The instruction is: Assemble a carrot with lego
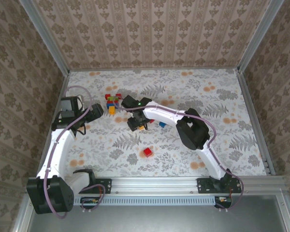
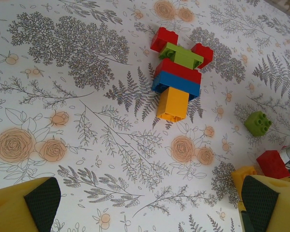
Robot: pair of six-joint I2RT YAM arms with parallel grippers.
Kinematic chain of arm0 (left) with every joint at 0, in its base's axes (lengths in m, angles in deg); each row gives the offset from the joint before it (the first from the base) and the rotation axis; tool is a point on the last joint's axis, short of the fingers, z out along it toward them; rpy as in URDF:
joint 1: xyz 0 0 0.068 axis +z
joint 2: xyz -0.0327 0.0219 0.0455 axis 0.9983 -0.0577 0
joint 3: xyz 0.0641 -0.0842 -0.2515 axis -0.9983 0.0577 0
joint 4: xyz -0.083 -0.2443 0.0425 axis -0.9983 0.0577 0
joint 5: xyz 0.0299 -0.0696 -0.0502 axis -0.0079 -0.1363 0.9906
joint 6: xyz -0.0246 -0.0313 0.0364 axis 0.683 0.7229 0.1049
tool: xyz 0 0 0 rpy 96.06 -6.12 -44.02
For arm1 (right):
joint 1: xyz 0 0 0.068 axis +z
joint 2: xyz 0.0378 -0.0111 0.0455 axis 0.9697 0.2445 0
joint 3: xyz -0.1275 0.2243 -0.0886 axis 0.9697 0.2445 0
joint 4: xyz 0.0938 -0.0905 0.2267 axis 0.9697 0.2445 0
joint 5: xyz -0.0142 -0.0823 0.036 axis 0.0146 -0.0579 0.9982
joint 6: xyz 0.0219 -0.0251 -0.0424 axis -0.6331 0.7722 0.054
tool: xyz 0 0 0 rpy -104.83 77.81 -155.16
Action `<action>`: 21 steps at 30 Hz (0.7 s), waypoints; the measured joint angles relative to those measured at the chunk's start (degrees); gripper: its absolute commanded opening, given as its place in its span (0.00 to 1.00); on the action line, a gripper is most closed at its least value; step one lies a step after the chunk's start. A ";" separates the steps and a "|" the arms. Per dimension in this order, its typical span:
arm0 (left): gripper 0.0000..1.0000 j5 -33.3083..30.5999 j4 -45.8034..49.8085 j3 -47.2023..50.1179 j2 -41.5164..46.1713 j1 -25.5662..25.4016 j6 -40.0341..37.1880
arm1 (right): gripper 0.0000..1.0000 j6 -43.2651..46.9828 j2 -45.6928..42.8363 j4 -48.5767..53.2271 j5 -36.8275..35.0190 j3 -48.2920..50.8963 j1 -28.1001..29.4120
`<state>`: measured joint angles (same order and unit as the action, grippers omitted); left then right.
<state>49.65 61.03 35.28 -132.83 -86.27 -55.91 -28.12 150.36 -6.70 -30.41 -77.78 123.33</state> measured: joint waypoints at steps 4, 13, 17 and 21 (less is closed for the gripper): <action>1.00 0.00 0.00 0.02 0.00 0.00 0.00 | 0.62 0.02 0.15 -0.02 0.15 0.00 -0.42; 1.00 0.00 0.00 0.02 0.00 0.00 0.00 | 0.52 0.20 1.42 -0.26 1.25 -0.02 -1.25; 1.00 0.00 0.00 0.00 0.00 0.00 0.00 | 0.46 0.24 1.88 -0.26 1.44 -0.02 -1.29; 1.00 0.00 -0.02 0.02 0.00 0.00 -0.02 | 0.41 0.24 1.88 -0.39 1.49 -0.02 -1.29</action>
<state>49.65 61.01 35.30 -132.83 -86.27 -55.93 -27.88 152.23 -7.10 -28.93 -77.80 122.04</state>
